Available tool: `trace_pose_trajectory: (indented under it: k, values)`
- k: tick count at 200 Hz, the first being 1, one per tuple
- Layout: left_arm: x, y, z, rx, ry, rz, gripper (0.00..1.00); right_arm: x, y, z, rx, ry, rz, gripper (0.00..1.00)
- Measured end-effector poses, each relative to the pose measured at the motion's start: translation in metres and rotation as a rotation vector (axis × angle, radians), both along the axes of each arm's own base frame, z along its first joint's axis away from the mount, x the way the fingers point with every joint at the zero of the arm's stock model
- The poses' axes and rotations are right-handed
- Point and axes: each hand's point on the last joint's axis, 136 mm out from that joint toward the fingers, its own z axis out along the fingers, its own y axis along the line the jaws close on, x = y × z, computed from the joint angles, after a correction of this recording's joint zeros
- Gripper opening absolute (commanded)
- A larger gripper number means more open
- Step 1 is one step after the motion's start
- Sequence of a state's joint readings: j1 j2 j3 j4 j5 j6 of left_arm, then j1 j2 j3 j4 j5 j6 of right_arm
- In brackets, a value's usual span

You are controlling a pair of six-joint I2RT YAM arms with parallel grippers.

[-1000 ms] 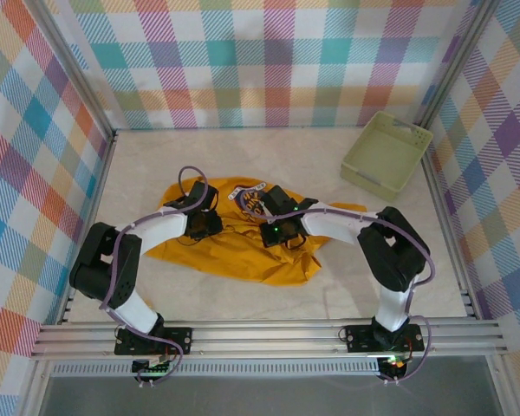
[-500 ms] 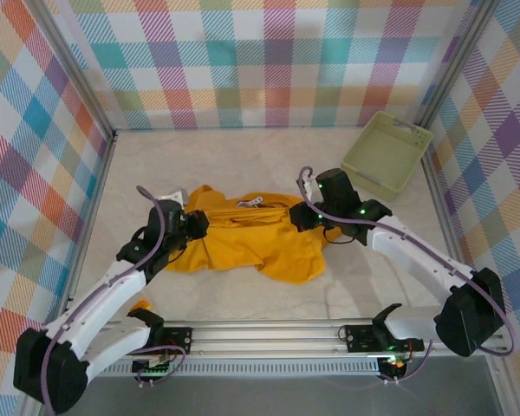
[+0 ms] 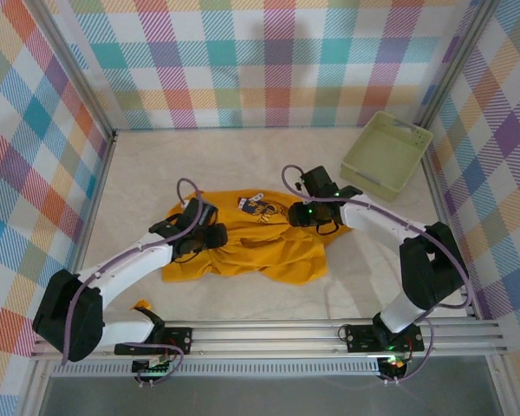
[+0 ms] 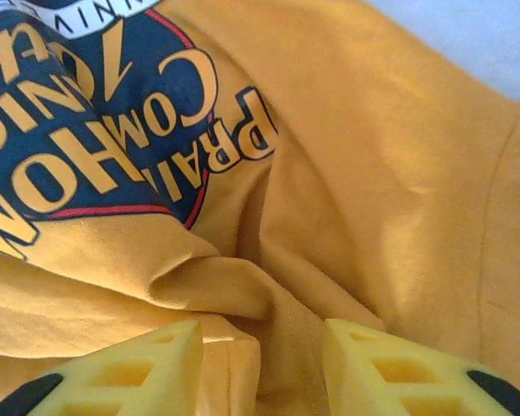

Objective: Fold the inside-out t-shirt

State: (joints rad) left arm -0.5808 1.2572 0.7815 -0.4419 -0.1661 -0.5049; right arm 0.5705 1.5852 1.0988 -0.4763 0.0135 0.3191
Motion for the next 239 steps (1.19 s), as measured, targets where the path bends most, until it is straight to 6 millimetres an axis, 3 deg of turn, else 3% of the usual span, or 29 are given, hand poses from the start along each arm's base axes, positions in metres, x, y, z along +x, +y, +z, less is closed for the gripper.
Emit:
trace_pose_trajectory:
  k: [18, 32, 70, 109, 168, 205, 239]
  values:
    - [0.003, -0.020, 0.024, 0.002, -0.063, -0.039, 0.63, -0.006, 0.014, 0.015, -0.015, -0.063, 0.054, 0.47]
    - [0.005, -0.029, 0.029, -0.004, -0.077, -0.046, 0.61, -0.016, 0.029, 0.025, -0.009, -0.100, 0.120, 0.48]
    - [0.007, -0.038, -0.011, 0.025, 0.017, -0.032, 0.60, -0.029, 0.057, 0.030, 0.061, -0.127, 0.226, 0.54]
    - [0.004, -0.039, -0.030, 0.007, 0.045, -0.010, 0.61, -0.034, 0.071, 0.009, 0.103, -0.101, 0.286, 0.65]
    - [-0.004, -0.030, -0.032, -0.056, 0.011, 0.041, 0.64, -0.047, 0.099, -0.045, 0.017, -0.047, 0.389, 0.67]
    - [-0.005, -0.023, -0.018, -0.108, -0.044, 0.060, 0.65, -0.042, 0.106, -0.052, -0.048, -0.085, 0.401, 0.63]
    - [-0.006, -0.022, -0.017, -0.121, -0.061, 0.057, 0.66, -0.026, 0.106, -0.048, -0.093, -0.138, 0.371, 0.34]
